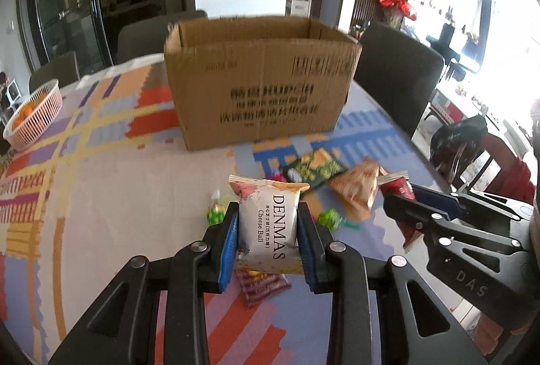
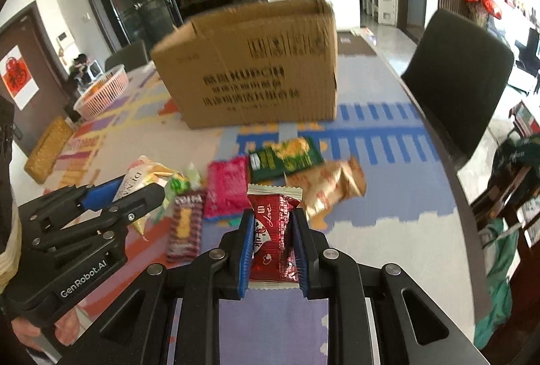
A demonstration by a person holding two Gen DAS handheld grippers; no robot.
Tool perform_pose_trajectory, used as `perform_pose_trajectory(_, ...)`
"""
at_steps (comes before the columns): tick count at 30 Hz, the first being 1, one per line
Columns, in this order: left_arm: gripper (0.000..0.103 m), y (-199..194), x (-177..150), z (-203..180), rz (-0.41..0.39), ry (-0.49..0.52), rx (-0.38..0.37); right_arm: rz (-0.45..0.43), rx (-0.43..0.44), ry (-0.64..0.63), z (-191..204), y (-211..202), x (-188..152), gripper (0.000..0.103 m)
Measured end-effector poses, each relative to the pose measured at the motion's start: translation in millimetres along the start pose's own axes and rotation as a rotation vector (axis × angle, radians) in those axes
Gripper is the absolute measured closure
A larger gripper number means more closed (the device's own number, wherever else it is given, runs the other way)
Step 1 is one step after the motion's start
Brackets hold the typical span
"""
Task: Organize snacks
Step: 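Carry both snacks into the cardboard box and open both tools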
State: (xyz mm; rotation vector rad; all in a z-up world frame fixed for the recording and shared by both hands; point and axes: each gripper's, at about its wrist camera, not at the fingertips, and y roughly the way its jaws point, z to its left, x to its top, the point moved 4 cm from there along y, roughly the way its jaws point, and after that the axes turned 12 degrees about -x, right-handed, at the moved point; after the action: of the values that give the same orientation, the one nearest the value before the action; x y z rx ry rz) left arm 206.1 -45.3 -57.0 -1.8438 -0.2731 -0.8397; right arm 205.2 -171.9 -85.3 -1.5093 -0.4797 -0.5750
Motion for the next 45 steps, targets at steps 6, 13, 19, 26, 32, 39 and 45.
perform_pose_trajectory(6,0.070,-11.6,31.5,1.8,-0.056,0.022,0.020,-0.062,0.012,0.002,1.1,-10.8,33.1,0.080)
perform_pose_trajectory(13,0.070,-30.3,67.8,3.8,-0.124,0.041,0.033,-0.142,0.020,0.002,4.8,-26.2,67.4,0.080)
perform_pose_trajectory(19,0.070,-40.3,95.2,3.6,-0.167,0.060,0.036,-0.201,0.035,0.010,7.1,-39.2,95.6,0.080)
perform_pose_trajectory(26,0.070,-39.0,120.9,9.2,-0.182,0.061,0.033,-0.239,0.045,0.008,12.1,-43.5,130.4,0.080)
perform_pose_trajectory(32,0.070,-29.9,141.0,18.5,-0.174,0.073,0.047,-0.242,0.046,0.001,16.1,-35.8,158.9,0.080)
perform_pose_trajectory(39,0.070,-15.5,163.1,34.8,-0.156,0.076,0.066,-0.218,0.028,-0.035,20.6,-17.0,184.9,0.080)
perform_pose_trajectory(45,0.070,5.0,174.5,48.5,-0.115,0.074,0.066,-0.187,0.013,-0.071,23.1,4.4,201.6,0.080)
